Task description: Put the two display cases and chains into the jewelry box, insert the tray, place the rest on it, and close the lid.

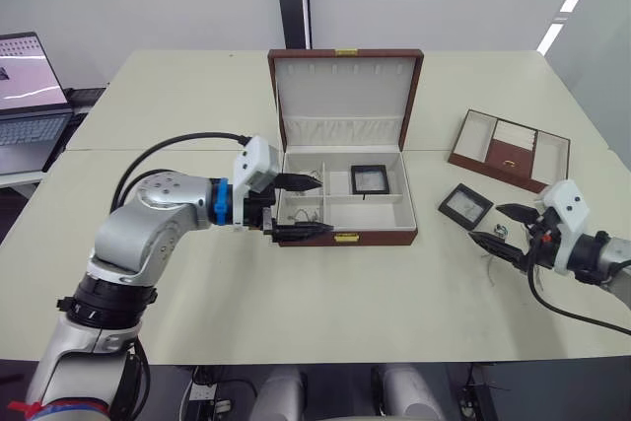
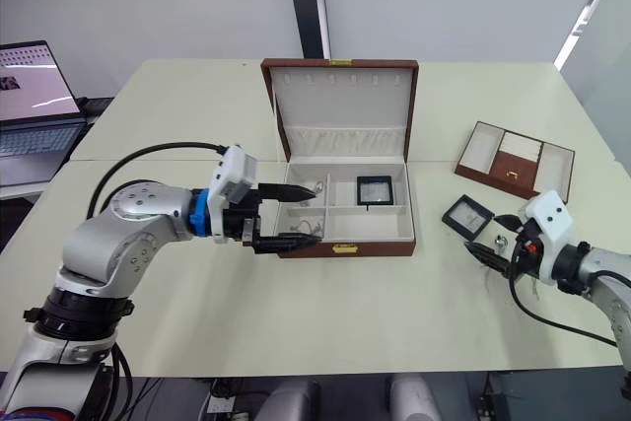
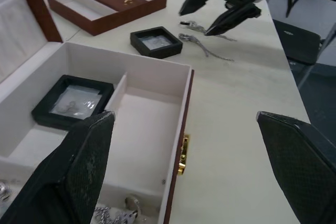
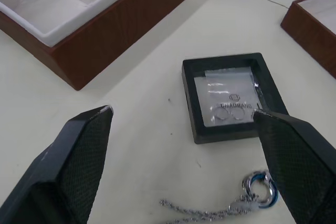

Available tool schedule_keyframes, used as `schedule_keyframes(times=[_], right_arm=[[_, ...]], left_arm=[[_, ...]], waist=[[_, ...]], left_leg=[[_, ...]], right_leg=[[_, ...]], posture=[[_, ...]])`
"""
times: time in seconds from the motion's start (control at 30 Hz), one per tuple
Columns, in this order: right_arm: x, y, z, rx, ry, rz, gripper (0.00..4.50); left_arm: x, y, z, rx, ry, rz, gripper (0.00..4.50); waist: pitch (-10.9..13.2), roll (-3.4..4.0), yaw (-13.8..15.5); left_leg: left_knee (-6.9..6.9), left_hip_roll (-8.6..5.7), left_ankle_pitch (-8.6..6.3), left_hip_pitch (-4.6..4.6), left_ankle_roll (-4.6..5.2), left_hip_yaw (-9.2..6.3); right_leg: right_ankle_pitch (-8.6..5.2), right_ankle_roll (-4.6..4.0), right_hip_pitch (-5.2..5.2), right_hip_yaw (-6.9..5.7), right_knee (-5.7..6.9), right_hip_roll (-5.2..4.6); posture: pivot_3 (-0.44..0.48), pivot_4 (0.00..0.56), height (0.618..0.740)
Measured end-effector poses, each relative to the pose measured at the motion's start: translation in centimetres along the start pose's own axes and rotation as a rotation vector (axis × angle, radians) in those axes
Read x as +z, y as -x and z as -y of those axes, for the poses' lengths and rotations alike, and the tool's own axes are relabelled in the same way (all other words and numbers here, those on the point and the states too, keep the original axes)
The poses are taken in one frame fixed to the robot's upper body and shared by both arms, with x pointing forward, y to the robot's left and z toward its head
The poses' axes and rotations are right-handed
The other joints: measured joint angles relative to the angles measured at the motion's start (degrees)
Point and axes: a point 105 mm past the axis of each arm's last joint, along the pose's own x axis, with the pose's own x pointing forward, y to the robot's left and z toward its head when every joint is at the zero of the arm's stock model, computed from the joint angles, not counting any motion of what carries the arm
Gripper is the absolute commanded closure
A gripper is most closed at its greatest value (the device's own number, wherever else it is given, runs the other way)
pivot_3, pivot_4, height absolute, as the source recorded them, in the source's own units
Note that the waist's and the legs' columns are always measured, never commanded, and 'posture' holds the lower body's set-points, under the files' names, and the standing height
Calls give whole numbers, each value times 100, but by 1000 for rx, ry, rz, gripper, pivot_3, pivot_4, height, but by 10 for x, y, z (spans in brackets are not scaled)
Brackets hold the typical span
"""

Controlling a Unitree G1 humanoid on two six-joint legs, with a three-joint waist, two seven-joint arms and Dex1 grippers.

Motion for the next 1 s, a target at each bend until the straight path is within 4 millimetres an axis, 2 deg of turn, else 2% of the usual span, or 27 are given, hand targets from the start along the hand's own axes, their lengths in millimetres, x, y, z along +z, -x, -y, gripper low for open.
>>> schedule_keyframes(times=[0.13,0.3,0.63,1.0], right_arm=[[5,-22,-7,2,33,-15,0],[1,-38,-18,24,35,-28,0],[-11,-43,-12,8,27,-51,0],[-16,-46,-11,-2,18,-51,0]], left_arm=[[-3,-8,-1,-21,-64,-1,13],[-5,-16,2,-49,-79,13,13],[1,-19,5,-42,-103,23,13],[1,-22,5,-38,-96,35,13]], waist=[[0,0,-4],[0,0,5],[0,0,4],[0,0,2]], left_leg=[[-1,0,1,0,0,-1],[1,-1,0,-7,0,-5],[2,-1,1,-4,1,-5],[3,-1,1,-3,1,-5]], right_leg=[[0,0,0,-1,1,0],[0,0,-3,-3,-5,-1],[0,0,-2,-3,1,-1],[0,0,-2,-3,2,-1]], posture=[[0,150,740],[0,150,740],[0,150,740],[0,150,740]])
